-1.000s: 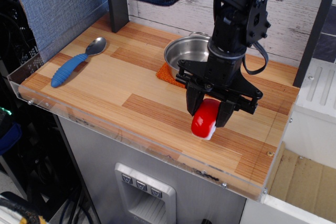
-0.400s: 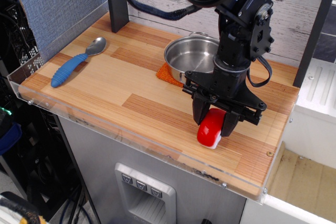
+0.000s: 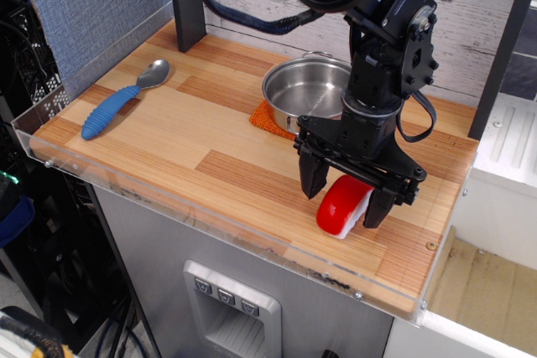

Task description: Pick up the red object and place it on bottom right edge

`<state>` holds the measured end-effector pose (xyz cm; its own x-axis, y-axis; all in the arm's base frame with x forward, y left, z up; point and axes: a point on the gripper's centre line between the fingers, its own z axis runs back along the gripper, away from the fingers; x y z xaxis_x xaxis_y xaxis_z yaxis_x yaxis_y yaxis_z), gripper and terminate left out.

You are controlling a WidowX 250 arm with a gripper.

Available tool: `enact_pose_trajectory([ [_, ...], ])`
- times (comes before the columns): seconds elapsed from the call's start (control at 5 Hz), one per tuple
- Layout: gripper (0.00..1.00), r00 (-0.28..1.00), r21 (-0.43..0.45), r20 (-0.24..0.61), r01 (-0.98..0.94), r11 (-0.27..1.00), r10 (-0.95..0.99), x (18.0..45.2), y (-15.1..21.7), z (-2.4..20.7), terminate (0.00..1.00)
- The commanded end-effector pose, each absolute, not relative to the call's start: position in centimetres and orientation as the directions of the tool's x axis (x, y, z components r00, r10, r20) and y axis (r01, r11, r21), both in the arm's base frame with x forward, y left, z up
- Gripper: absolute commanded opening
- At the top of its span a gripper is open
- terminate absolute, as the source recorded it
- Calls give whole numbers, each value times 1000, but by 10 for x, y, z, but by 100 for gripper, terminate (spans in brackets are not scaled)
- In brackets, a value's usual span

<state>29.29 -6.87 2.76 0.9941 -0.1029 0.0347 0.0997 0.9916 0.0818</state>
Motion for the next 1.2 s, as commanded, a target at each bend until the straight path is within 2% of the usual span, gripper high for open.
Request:
enact_pose_trajectory([
  [0.0, 100, 982, 47, 170, 76, 996, -82, 302, -32, 92, 0],
  [0.2, 100, 982, 26, 187, 19, 999, -24, 312, 14, 117, 0],
  [0.4, 100, 985, -26, 172, 18, 999, -14, 331, 65, 120, 0],
  [0.6, 100, 989, -5, 147, 29, 1000, -28, 344, 91, 118, 0],
  [0.8, 100, 992, 48, 96, 79, 996, -83, 352, 104, 114, 0],
  [1.0, 100, 992, 48, 96, 79, 996, -83, 352, 104, 114, 0],
])
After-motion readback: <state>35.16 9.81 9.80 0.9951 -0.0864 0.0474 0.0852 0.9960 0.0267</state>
